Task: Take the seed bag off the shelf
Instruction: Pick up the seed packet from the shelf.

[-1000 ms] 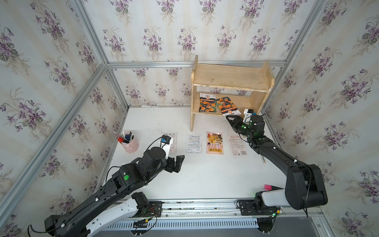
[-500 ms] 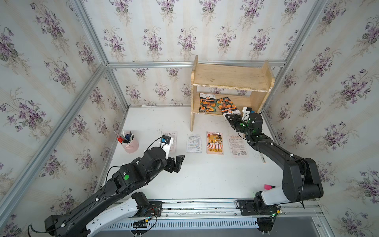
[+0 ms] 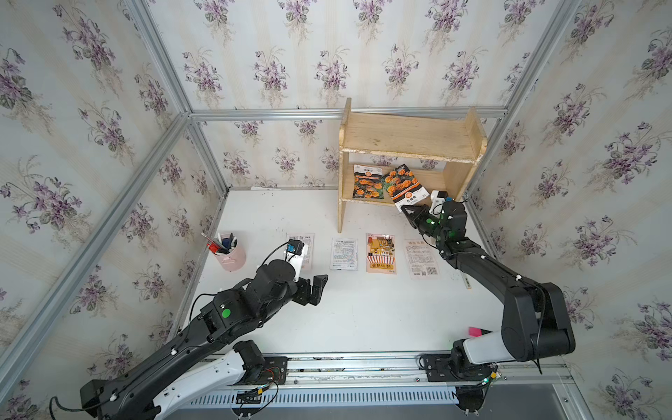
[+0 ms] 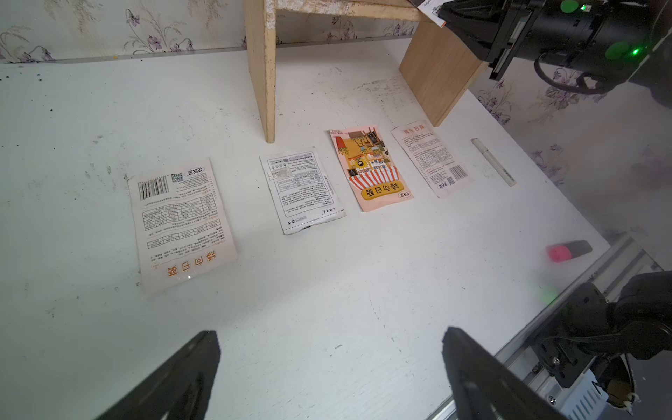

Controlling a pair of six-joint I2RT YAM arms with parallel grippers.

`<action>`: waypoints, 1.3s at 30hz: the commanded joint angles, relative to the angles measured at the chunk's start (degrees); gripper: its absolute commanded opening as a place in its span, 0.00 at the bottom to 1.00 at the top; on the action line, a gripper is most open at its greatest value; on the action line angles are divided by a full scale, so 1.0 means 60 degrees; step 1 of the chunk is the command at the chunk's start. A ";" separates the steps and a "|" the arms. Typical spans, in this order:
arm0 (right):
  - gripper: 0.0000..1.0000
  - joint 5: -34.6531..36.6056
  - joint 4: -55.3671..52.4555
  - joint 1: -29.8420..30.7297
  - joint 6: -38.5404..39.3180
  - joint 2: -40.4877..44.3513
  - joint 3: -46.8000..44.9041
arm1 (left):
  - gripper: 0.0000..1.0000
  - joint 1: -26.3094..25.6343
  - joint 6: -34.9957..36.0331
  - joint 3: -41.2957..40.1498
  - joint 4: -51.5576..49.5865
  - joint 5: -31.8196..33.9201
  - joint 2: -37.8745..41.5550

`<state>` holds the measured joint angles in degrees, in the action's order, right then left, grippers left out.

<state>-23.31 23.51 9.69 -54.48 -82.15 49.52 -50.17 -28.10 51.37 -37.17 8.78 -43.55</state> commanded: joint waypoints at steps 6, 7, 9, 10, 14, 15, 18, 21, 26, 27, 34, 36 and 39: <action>0.00 0.0347 -0.0409 -0.0004 0.0787 0.1328 -0.0518 | 1.00 0.0009 -0.0633 -0.0234 0.1592 -0.0285 0.0114; 0.00 0.0292 -0.0424 -0.0004 0.0814 0.1500 -0.0621 | 1.00 0.0012 -0.0737 -0.0299 0.1906 -0.0349 0.0111; 0.00 0.0179 -0.0510 0.0003 0.0916 0.1914 -0.0825 | 1.00 0.0012 -0.1052 -0.0392 0.2533 -0.0471 0.0032; 0.00 0.0116 -0.0544 -0.0004 0.0956 0.2099 -0.0900 | 1.00 0.0012 -0.1227 -0.0404 0.2772 -0.0554 -0.0028; 0.00 -0.0207 -0.0764 0.0012 0.1151 0.2940 -0.1181 | 1.00 0.0011 -0.1946 -0.0331 0.3783 -0.1171 -0.0555; 0.00 -0.0295 -0.0810 0.0019 0.1182 0.3155 -0.1240 | 1.00 0.0009 -0.2171 -0.0287 0.3997 -0.1375 -0.0727; 0.00 -0.0569 -0.0925 0.0079 0.1267 0.3789 -0.1422 | 1.00 0.0012 -0.2773 -0.0293 0.4803 -0.1988 -0.1146; 0.00 -0.0770 -0.1176 0.0249 0.1413 0.4324 -0.1505 | 1.00 0.0012 -0.3381 -0.0379 0.5611 -0.2334 -0.1431; 0.00 -0.0862 -0.1329 0.0884 0.1696 0.5068 -0.1743 | 1.00 0.0027 -0.4179 -0.0517 0.6772 -0.2572 -0.1700; 0.00 -0.0850 -0.1325 0.1076 0.1711 0.5217 -0.1812 | 1.00 0.0020 -0.4255 -0.0483 0.6938 -0.2604 -0.1782; 0.00 -0.0548 -0.1091 0.2579 0.1887 0.5829 -0.2225 | 1.00 0.0177 -0.4627 -0.0342 0.7919 -0.2818 -0.2421; 0.00 -0.0491 -0.1043 0.2915 0.1909 0.5922 -0.2287 | 1.00 0.0246 -0.4713 -0.0409 0.8217 -0.2869 -0.2615; 0.00 -0.0462 -0.0836 0.3427 0.1880 0.6038 -0.2447 | 1.00 0.0361 -0.4871 -0.0822 0.9014 -0.2845 -0.2824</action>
<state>-26.85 15.73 28.45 -43.88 -46.44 35.31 -48.49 -55.96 47.79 10.11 -7.70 -59.72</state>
